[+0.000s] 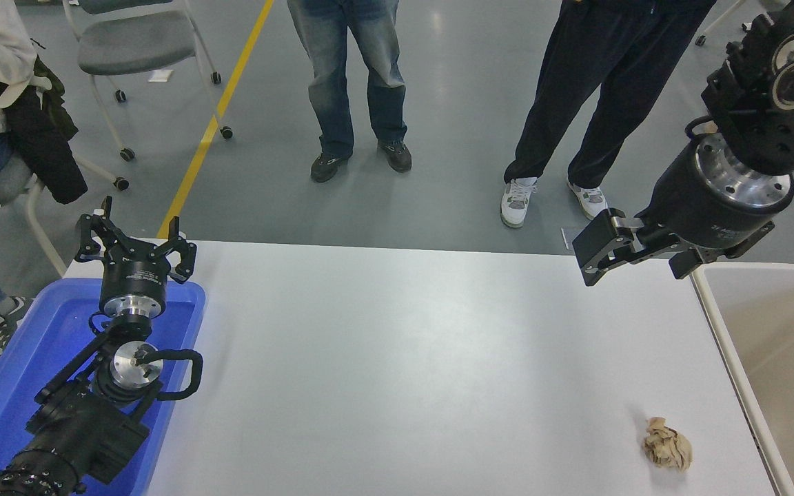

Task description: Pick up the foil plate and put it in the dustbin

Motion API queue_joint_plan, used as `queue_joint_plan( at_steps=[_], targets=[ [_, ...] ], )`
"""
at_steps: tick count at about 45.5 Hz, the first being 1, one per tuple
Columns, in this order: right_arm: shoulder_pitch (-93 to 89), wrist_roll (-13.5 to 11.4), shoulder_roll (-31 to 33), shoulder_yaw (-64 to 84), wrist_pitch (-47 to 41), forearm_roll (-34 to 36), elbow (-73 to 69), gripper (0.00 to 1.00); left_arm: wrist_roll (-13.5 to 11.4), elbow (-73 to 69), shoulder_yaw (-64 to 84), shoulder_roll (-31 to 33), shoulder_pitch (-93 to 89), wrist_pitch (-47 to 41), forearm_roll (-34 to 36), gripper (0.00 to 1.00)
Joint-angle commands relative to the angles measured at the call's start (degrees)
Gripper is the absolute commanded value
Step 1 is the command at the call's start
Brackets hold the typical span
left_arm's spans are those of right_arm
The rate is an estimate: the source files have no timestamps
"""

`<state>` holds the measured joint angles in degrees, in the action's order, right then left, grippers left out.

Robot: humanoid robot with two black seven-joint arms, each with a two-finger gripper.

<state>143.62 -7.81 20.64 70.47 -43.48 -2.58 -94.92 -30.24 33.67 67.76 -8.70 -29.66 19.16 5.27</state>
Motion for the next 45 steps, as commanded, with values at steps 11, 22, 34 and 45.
queue_joint_plan(
  at_steps=[11, 22, 34, 45],
  targets=[
    [0.87, 0.08, 1.95, 4.85, -1.43, 4.86, -0.44, 1.00, 0.00, 0.17, 0.00, 0.00, 0.04, 0.00, 0.00, 0.99],
    [1.57, 0.25, 1.77, 3.98, -1.43, 4.33, -0.61, 1.00, 0.00, -0.01, 0.00, 0.00, 0.04, 0.00, 0.00, 0.99],
    [2.54, 0.34, 1.33, 1.52, -1.52, 3.72, -1.49, 1.00, 0.00, -0.01, 0.00, 0.00, -0.05, 0.00, 0.00, 0.99],
    [2.89, 0.78, -1.31, 0.37, -1.52, 3.63, -1.67, 1.00, 0.00, -0.01, 0.00, 0.00, -0.05, 0.00, 0.00, 0.99]
  ],
)
